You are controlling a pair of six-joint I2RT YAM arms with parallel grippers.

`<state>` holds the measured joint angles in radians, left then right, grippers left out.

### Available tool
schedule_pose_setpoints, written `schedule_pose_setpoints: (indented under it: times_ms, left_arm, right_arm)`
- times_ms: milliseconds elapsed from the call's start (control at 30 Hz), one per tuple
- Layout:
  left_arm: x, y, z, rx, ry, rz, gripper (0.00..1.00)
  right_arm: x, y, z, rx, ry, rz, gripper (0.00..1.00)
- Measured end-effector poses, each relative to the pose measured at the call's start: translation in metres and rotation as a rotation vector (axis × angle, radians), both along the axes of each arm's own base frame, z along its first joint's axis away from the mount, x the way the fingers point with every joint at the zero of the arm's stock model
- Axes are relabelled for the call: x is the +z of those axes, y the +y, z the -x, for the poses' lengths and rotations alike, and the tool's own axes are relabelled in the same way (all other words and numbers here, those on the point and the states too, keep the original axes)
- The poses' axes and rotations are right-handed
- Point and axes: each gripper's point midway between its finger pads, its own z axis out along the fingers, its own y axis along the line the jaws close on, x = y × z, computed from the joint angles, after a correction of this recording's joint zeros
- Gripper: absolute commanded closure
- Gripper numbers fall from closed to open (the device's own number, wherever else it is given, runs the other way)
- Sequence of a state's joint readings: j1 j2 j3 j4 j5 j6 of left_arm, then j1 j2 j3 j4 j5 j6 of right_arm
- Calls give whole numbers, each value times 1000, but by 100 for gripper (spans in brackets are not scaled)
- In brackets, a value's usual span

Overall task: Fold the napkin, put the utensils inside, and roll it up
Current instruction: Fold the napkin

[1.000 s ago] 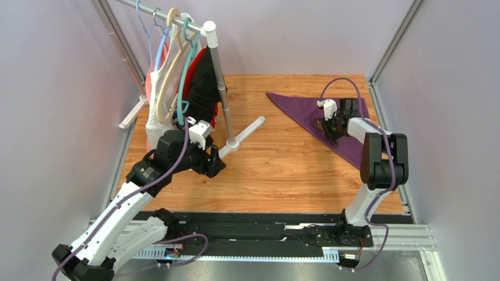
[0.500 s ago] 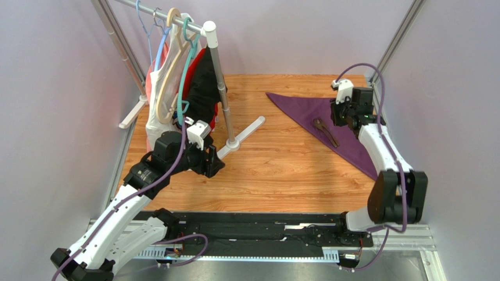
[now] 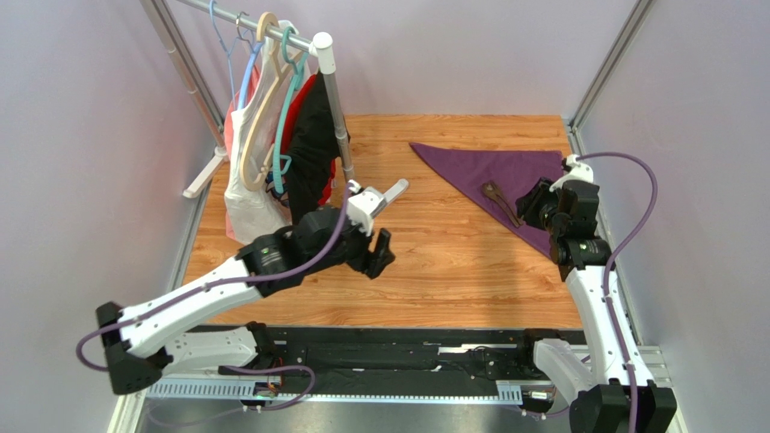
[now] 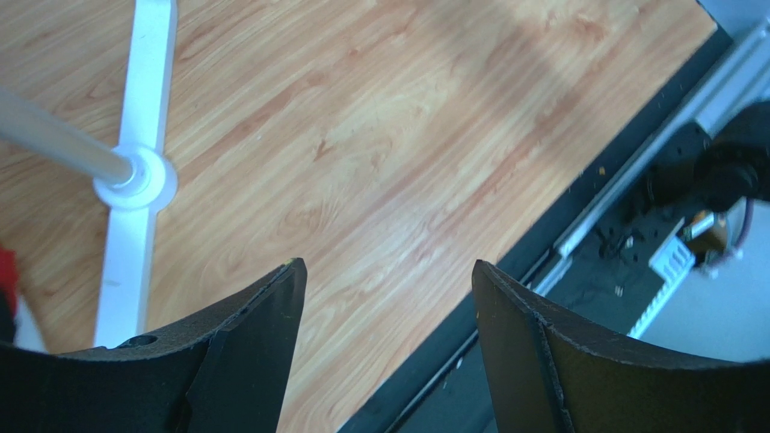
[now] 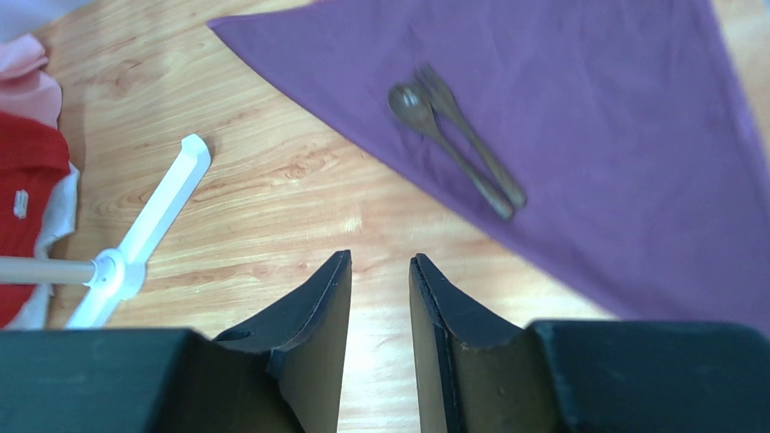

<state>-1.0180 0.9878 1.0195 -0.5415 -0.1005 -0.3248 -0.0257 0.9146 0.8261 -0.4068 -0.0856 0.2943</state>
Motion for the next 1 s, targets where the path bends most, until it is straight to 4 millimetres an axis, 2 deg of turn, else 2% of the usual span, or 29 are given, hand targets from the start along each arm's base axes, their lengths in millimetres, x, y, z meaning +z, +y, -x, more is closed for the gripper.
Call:
schedule_pose_setpoints:
  times_ms: [133,233,367,500,600,700,833,900,1000]
  left_arm:
    - [-15,-46,-30,71,48,0,23]
    - [-30,-88,-61,116,79,-34,24]
    - [-34,-160,-108,151,81,-8,24]
    - [-59,-198,-146,208,148,56,25]
    - [-88,-194,-185,294,228,91,26]
    - [-111,-171,-242,421,267,119,28]
    - [-120,-141,-312,560,268,179,32]
    - [-117,-129,-339,614,257,214,33]
    - [-114,-116,-365,680,235,249,37]
  right_arm:
    - [-30,0,13,-81,71,-93,68]
    - [-46,-2,19,-119,108,-119,68]
    - [-47,-7,22,-163,111,-129,67]
    - [-48,-14,26,-212,114,-125,67]
    - [-54,-18,30,-242,138,-119,67]
    - [-59,-26,33,-288,154,-108,67]
    - [-58,-34,36,-331,170,-98,68]
    - [-55,-34,35,-340,175,-105,68]
    - [-51,-33,35,-353,187,-127,68]
